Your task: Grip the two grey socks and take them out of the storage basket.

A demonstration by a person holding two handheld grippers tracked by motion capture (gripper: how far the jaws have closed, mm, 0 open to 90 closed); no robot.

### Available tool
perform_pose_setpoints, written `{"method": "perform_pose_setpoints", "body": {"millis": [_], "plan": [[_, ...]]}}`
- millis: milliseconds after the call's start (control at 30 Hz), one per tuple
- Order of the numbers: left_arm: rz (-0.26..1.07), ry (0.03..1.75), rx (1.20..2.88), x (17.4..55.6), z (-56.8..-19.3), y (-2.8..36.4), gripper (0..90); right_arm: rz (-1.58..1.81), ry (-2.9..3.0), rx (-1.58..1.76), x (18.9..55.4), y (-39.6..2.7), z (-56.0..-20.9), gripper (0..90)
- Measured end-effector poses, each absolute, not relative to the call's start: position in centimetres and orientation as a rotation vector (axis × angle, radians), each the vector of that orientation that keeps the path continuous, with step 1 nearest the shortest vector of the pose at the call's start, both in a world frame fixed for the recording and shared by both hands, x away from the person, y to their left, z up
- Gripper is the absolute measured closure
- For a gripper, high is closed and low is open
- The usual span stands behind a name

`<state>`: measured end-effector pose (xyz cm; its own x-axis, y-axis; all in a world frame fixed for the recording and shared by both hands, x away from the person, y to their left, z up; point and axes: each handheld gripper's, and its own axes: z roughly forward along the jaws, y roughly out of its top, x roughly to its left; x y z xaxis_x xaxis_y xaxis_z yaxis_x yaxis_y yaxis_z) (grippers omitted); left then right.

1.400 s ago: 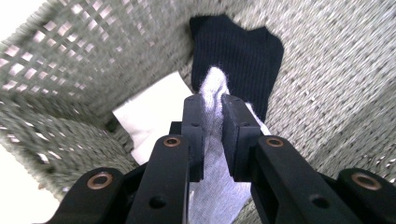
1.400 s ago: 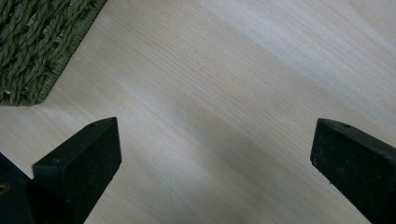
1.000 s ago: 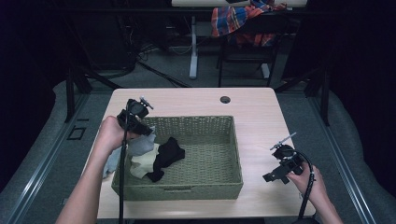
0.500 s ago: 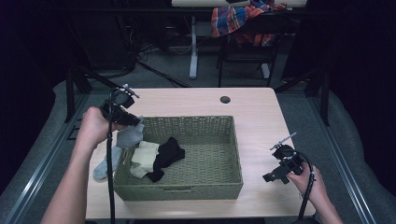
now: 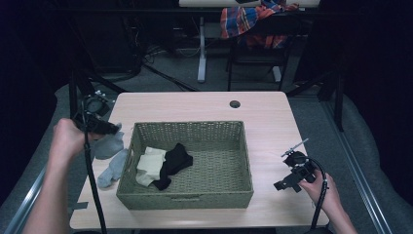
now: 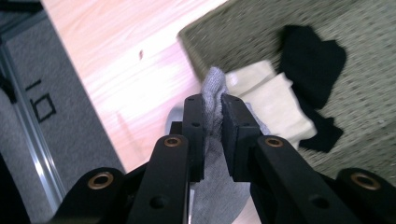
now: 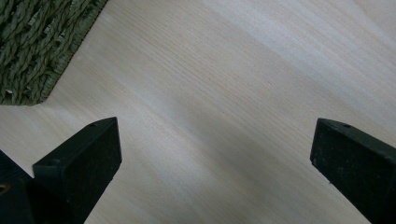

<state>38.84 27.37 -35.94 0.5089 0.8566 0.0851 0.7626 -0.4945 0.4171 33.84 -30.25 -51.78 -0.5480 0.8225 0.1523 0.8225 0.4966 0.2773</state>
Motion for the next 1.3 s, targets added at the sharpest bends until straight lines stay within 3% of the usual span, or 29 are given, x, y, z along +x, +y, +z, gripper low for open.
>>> {"method": "perform_pose_setpoints", "body": {"millis": [500, 933, 1300], "plan": [[0.333, 1.533, 2.376, 39.3, -41.6, 31.9, 80.8, 0.469, 2.747, 1.476, 34.0, -30.4, -51.7, 1.8], [0.243, 1.624, 2.346, 40.0, -48.0, 33.3, 80.8, 0.457, 2.75, 1.478, 34.0, -30.4, -51.7, 1.9], [0.2, 1.661, 2.345, 40.6, -51.3, 33.7, 79.9, 0.46, 2.748, 1.478, 34.0, -30.4, -51.9, 1.9]]}}
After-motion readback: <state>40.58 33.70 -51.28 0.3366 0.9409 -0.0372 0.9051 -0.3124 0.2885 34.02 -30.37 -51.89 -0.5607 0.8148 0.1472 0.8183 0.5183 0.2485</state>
